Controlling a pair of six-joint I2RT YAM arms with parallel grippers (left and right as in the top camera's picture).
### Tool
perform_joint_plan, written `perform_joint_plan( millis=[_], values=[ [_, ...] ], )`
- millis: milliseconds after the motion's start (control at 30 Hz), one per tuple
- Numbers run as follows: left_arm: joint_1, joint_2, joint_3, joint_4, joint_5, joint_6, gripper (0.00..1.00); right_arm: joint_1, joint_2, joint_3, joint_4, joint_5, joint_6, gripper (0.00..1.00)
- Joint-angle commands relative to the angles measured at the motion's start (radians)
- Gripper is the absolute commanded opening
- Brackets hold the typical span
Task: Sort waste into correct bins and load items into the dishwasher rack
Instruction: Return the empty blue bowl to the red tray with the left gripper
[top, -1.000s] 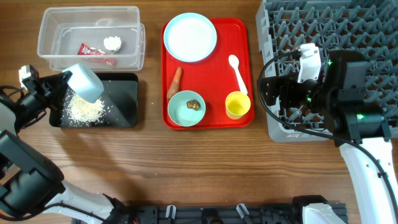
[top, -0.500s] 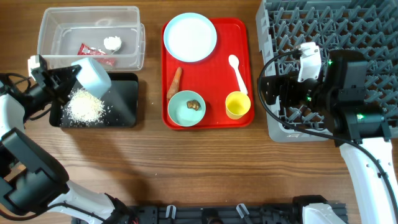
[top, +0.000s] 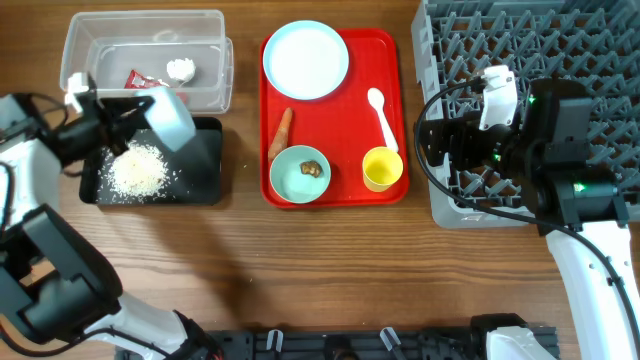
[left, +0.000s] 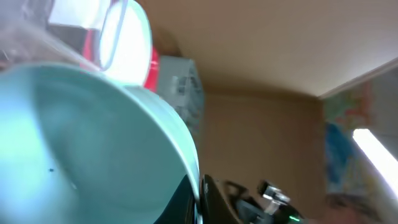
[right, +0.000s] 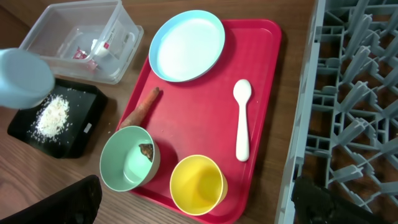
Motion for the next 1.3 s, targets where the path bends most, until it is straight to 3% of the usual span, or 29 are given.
perform_joint_plan(
  millis=[0,267,533,700,800,1100,1267],
  values=[
    [-0.139,-0.099,0.003,0.123,-0.209,-0.166,0.04,0.006,0.005,0.027,0.004,0.009,0.010,1.00],
    [-0.485,-0.164,0.003,0.467,-0.494,-0.166,0.04,0.006,0.005,0.027,0.004,0.009,0.010,1.00],
    [-0.940,-0.127,0.003,0.505,-1.126,0.144,0.04,0.006,0.005,0.027,-0.027,0.010,0.009,1.00],
    [-1.141,-0.054,0.003,0.504,-1.395,0.341,0.04,0.006,0.005,0.027,-0.034,0.010,0.007,1.00],
    [-1.170,-0.008,0.003,0.502,-1.444,0.349,0.04,0.006,0.005,0.027,-0.034,0.010,0.007,1.00],
    [-1.183,0.121,0.003,0.524,-1.318,0.557,0.04,0.006,0.005,0.027,-0.037,0.010,0.007,1.00],
    [-1.213,0.135,0.003,0.525,-1.320,0.607,0.04,0.006,0.005,0.027,-0.036,0.010,0.007,1.00]
  ],
)
